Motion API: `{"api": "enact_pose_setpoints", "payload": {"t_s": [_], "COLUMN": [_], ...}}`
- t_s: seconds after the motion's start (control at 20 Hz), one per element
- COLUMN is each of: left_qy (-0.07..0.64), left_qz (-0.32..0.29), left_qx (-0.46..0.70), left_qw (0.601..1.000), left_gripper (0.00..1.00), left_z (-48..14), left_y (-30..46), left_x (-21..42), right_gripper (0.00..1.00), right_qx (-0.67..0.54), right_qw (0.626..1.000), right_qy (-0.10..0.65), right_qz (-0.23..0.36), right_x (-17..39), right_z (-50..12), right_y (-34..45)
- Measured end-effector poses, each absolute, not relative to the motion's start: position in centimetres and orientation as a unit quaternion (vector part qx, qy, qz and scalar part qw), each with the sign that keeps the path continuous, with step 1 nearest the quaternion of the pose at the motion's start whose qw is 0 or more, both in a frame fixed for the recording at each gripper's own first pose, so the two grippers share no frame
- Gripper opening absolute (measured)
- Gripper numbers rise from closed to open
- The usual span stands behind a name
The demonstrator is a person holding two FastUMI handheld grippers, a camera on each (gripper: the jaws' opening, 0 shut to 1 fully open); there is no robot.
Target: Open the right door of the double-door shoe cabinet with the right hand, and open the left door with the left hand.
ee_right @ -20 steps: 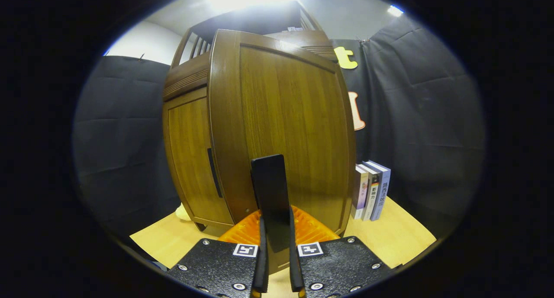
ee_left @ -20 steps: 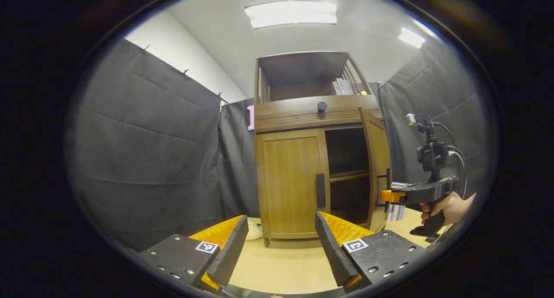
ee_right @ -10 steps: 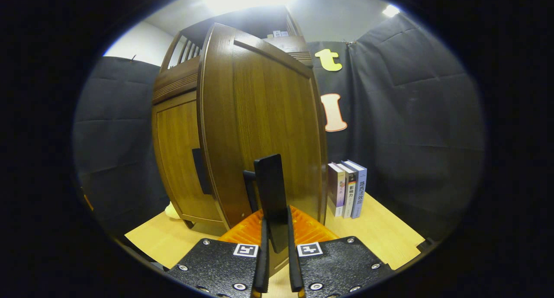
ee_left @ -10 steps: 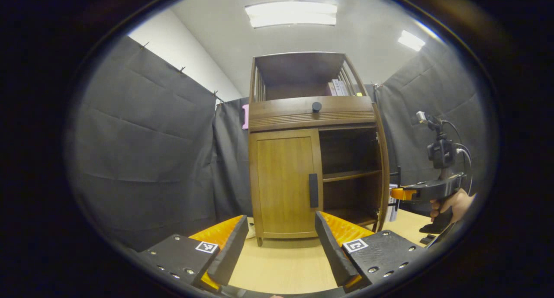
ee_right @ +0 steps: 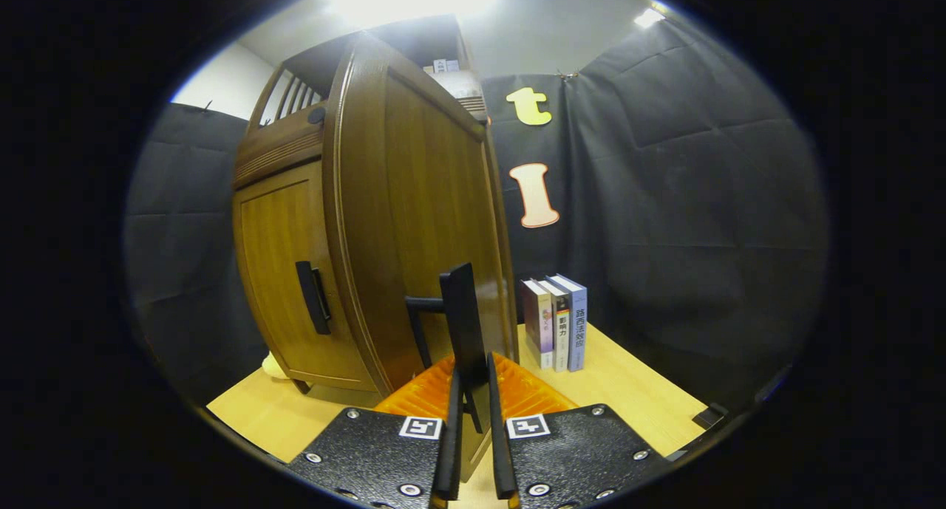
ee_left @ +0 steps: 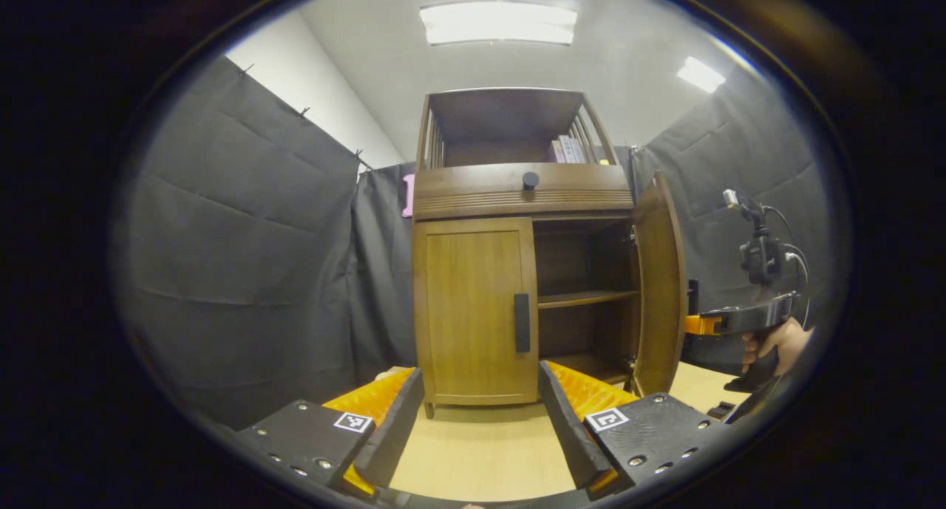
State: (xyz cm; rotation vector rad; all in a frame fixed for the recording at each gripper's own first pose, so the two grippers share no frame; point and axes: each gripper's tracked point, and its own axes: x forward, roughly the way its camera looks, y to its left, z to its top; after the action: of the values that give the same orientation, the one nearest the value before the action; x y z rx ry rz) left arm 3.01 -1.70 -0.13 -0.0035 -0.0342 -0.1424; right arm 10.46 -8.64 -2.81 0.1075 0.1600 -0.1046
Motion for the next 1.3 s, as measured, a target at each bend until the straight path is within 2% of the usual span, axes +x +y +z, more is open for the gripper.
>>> {"api": "enact_pose_setpoints", "payload": {"t_s": [0.15,0.2,0.25,0.3,0.65,0.85,0.9,1.0,1.05,1.1,1.15,1.3], "left_qy": [-0.017,-0.016,-0.016,-0.017,-0.019,-0.019,-0.019,-0.018,-0.017,-0.016,-0.016,-0.021], "left_qz": [-0.079,-0.081,-0.085,-0.089,-0.111,-0.122,-0.125,-0.130,-0.132,-0.134,-0.137,-0.147], "left_qx": [-0.005,-0.008,-0.009,-0.008,0.000,0.004,0.003,0.004,0.004,0.003,0.003,0.008], "left_qw": [0.997,0.997,0.996,0.996,0.994,0.992,0.992,0.991,0.991,0.991,0.990,0.989], "left_gripper": [0.94,0.94,0.88,0.95,0.95,0.94,0.94,0.94,0.94,0.94,0.94,0.94], "left_z": [-0.4,-0.6,-0.5,-0.5,-0.3,-0.3,-0.3,-0.4,-0.4,-0.5,-0.3,0.0], "left_y": [-1.9,-1.9,-2.0,-2.1,-2.4,-2.6,-2.7,-2.7,-2.8,-2.8,-3.0,-3.1], "left_x": [3.2,3.3,3.3,3.3,3.1,3.1,3.1,3.1,3.0,2.9,2.9,2.8], "right_gripper": [0.18,0.15,0.13,0.11,0.11,0.15,0.12,0.19,0.19,0.28,0.28,0.42], "right_qx": [0.046,0.046,0.046,0.046,0.043,0.034,0.042,0.044,0.038,0.031,0.026,0.032], "right_qw": [0.993,0.993,0.993,0.993,0.993,0.992,0.992,0.992,0.991,0.991,0.990,0.988], "right_qy": [0.079,0.079,0.078,0.077,0.083,0.077,0.078,0.079,0.079,0.076,0.074,0.067], "right_qz": [-0.068,-0.075,-0.080,-0.082,-0.068,-0.091,-0.089,-0.093,-0.099,-0.106,-0.114,-0.132], "right_x": [10.3,10.1,10.1,10.0,9.1,8.0,8.0,7.8,7.5,7.1,6.5,5.3], "right_z": [-2.7,-2.7,-2.7,-2.7,-2.7,-2.6,-2.7,-2.8,-2.7,-2.6,-2.4,-1.9], "right_y": [-10.5,-11.1,-11.6,-12.1,-13.4,-16.0,-16.0,-16.4,-16.8,-17.1,-17.5,-18.8]}}
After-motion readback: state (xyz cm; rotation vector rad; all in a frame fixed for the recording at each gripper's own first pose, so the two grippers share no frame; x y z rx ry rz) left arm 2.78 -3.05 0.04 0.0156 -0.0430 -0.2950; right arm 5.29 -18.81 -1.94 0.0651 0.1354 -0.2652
